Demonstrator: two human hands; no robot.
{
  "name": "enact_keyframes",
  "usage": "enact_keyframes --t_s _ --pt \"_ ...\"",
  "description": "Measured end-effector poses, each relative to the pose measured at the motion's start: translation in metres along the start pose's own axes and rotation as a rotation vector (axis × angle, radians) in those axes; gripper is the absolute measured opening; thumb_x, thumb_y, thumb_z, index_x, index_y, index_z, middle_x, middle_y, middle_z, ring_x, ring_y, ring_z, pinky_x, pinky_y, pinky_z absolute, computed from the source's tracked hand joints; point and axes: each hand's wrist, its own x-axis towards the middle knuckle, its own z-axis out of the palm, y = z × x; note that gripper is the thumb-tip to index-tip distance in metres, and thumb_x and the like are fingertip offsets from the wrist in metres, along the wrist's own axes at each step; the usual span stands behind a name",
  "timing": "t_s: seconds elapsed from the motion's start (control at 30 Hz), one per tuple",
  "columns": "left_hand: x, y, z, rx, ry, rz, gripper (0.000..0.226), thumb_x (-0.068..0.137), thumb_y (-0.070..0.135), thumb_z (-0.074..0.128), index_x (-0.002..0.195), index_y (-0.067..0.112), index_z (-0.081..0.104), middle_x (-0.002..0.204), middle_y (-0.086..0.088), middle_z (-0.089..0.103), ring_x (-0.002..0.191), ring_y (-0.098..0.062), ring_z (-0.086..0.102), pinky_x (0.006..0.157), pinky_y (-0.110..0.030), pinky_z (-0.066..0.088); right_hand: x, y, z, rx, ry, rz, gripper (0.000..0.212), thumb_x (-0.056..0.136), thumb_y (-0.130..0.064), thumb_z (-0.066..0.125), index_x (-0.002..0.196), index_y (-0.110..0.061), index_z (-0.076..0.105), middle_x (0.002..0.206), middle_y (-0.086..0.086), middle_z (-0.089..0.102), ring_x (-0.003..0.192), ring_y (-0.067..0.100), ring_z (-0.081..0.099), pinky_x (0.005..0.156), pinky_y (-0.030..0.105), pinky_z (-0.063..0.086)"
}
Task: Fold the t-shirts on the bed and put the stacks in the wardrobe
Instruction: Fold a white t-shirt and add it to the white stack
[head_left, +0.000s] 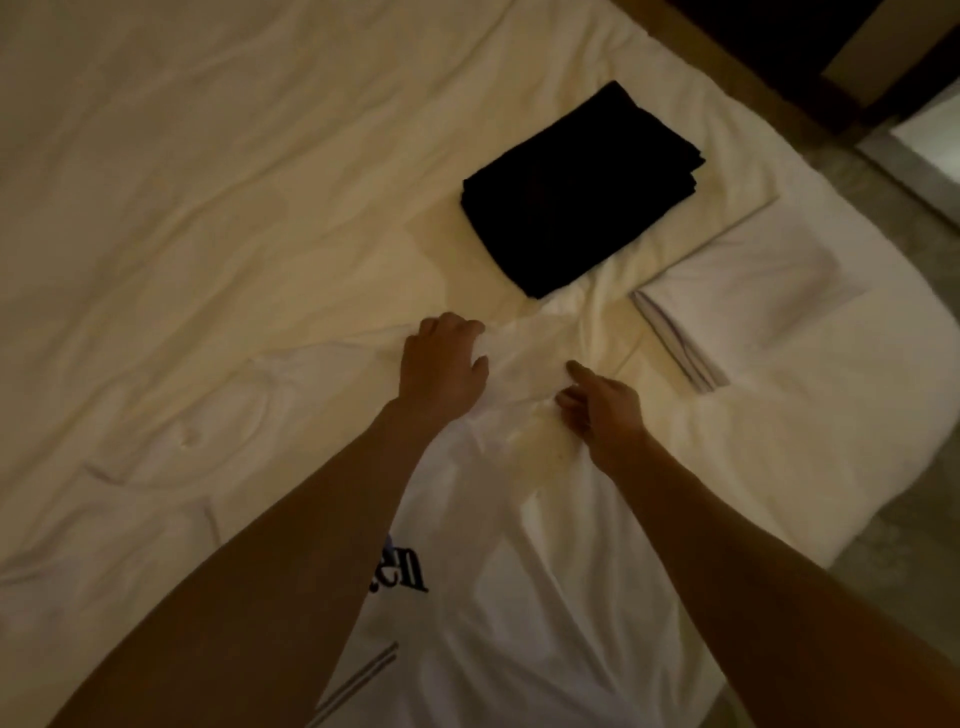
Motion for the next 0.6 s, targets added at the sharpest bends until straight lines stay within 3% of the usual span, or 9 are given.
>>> enact_keyframes --t_s 0.1,0.17,0.27,0.37,0.5,0.6 --pt "0.031 0.011 0.015 0.180 -0.075 0.060 0.047 0.095 0.045 0.053 0.136 0.022 0.050 0.134 -0.006 0.051 0.125 -0.029 0.043 0.099 -0.042 0.035 0.010 0.003 0.006 0.195 -0.219 0.102 0.024 0.084 -0.023 0.076 0.085 -0.002 0.065 0.071 0.008 0.051 0.057 0.016 0.047 0.062 0.029 0.043" --pt "0.045 0.018 0.023 0.239 -0.062 0.098 0.052 0.091 0.055 0.055 0.132 0.022 0.052 0.128 -0.005 0.053 0.119 -0.028 0.047 0.097 -0.040 0.035 0.011 0.008 0.010 0.107 -0.298 0.038 0.042 0.078 -0.035 0.081 0.097 0.000 0.067 0.080 0.013 0.057 0.066 0.023 0.051 0.069 0.034 0.046" --pt "0.060 0.031 0.028 0.209 0.015 0.179 0.039 0.092 0.047 0.058 0.121 0.021 0.057 0.115 -0.003 0.060 0.106 -0.026 0.057 0.088 -0.037 0.038 0.008 0.014 0.007 -0.106 -0.363 -0.137 0.046 0.080 -0.037 0.079 0.119 -0.018 0.063 0.084 0.007 0.068 0.070 0.022 0.064 0.069 0.035 0.053" --pt "0.068 0.032 0.022 0.072 0.032 0.122 0.025 0.094 0.039 0.059 0.107 0.018 0.064 0.100 -0.002 0.066 0.092 -0.024 0.062 0.075 -0.035 0.045 0.011 0.022 -0.001 -0.285 -0.326 -0.214 0.042 0.084 -0.030 0.077 0.121 -0.022 0.058 0.074 -0.001 0.063 0.062 0.009 0.061 0.061 0.024 0.051" --pt "0.071 0.024 0.014 -0.058 -0.003 0.096 0.024 0.093 0.036 0.063 0.101 0.014 0.066 0.093 0.001 0.062 0.086 -0.021 0.061 0.071 -0.030 0.044 0.015 0.029 -0.005 -0.713 -0.170 -0.325 0.033 0.084 -0.034 0.074 0.101 -0.008 0.061 0.089 0.010 0.063 0.074 0.019 0.058 0.074 0.039 0.053" --pt "0.076 0.025 0.006 -0.337 -0.037 -0.040 0.020 0.092 0.030 0.066 0.102 0.014 0.062 0.091 0.005 0.060 0.082 -0.012 0.056 0.069 -0.019 0.040 0.010 0.028 -0.006 -0.754 -0.105 -0.446 0.039 0.086 -0.042 0.070 0.092 -0.005 0.060 0.094 0.007 0.055 0.079 0.017 0.054 0.068 0.026 0.049"
